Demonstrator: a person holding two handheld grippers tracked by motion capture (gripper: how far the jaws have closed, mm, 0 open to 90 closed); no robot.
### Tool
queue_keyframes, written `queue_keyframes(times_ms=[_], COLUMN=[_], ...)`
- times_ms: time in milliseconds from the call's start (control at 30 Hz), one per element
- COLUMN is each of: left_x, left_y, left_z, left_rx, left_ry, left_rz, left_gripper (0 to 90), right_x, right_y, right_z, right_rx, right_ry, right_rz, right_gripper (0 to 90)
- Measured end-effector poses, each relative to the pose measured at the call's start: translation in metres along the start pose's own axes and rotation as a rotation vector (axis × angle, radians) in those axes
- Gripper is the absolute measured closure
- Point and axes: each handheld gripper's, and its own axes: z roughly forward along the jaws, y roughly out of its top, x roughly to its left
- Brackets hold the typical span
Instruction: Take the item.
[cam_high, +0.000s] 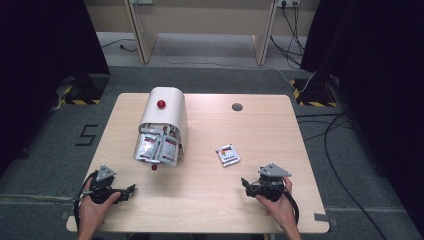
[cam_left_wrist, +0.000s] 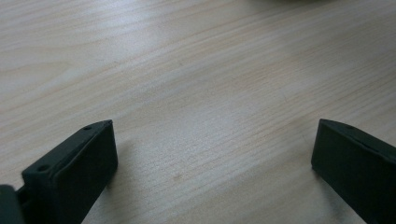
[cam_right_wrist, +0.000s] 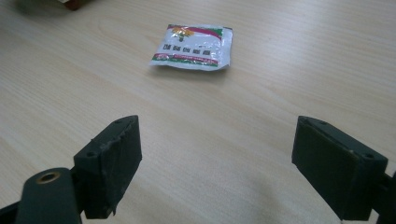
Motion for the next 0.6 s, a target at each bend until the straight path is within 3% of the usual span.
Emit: queue_keyframes(times_ms=[600], left_x=[0.0], left_y=[-0.001], left_z=[0.0], left_rx=[-0.001], left_ry=[0.001], left_rz=[-0.002], left_gripper=[0.0], right_x=[0.0], right_y=[-0.024], right_z=[-0.005], right_rx=[0.037], right_ry=[0.003], right_rz=[0.012], right_gripper=[16.9])
